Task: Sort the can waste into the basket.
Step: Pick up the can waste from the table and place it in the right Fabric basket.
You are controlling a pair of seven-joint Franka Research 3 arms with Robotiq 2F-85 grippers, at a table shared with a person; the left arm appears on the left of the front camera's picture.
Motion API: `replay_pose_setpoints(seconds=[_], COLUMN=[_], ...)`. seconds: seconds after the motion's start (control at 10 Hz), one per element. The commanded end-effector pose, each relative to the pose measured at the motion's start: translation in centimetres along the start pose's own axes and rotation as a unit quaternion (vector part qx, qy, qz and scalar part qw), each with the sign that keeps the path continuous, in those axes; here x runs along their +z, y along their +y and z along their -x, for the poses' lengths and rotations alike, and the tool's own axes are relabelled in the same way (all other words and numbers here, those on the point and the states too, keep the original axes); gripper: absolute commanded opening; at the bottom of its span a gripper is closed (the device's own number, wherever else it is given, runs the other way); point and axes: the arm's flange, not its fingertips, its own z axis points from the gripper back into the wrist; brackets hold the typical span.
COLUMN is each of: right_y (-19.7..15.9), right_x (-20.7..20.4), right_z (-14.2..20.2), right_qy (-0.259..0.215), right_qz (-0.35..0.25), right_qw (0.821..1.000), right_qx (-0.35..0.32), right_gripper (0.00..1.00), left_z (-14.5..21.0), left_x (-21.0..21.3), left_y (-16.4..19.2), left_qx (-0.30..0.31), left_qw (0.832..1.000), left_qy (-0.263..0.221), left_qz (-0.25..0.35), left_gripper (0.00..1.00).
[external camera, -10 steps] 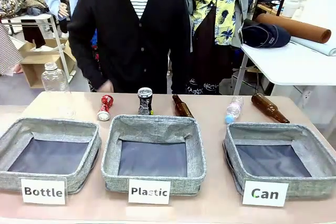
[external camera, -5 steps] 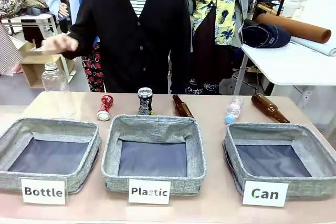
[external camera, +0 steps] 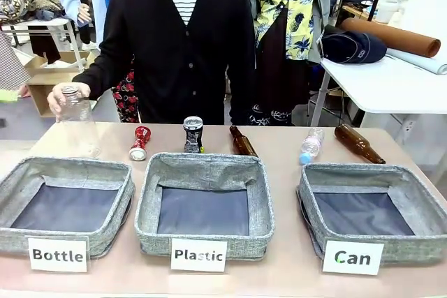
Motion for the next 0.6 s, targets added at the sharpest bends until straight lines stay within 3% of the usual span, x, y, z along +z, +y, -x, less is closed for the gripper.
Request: replay_pose_setpoints(seconds=[0.0,0.1,0.2,0.3,0.4,0.5], right_y=[0.1,0.1,0.1,0.1,0.1,0.1], right_x=[-0.1,-0.1,-0.1,-0.1,-0.1,-0.1], right_z=[-0.3,-0.3,-0.3,-0.3,-0.3,-0.3], right_qy=[-0.002,-0.002,-0.002,-0.002,-0.002,-0.002], right_qz=[-0.011,-0.011,-0.011,-0.011,-0.011,-0.011], right_qw=[1.0,1.0,1.0,1.0,1.0,1.0], right_qx=[0.013,0.013,0.013,0.013,0.013,0.013], right_gripper=[1.0,1.0,1.0,1.0,1.0,1.0], left_z=[-4.0,-2.9,0.3,5.7,9.6,12.0], left_x=[0.6,4.1,8.3,12.3,14.4,15.0], left_y=[3.9,6.8,9.7,12.8,14.8,15.8], left_qx=[0.053,0.074,0.102,0.14,0.167,0.168], left_qw=[0.998,0.997,0.992,0.979,0.963,0.956], left_qy=[0.015,-0.003,-0.066,-0.137,-0.195,-0.215], left_qz=[-0.017,0.009,0.03,0.063,0.084,0.11], left_gripper=[1.0,1.0,1.0,1.0,1.0,1.0])
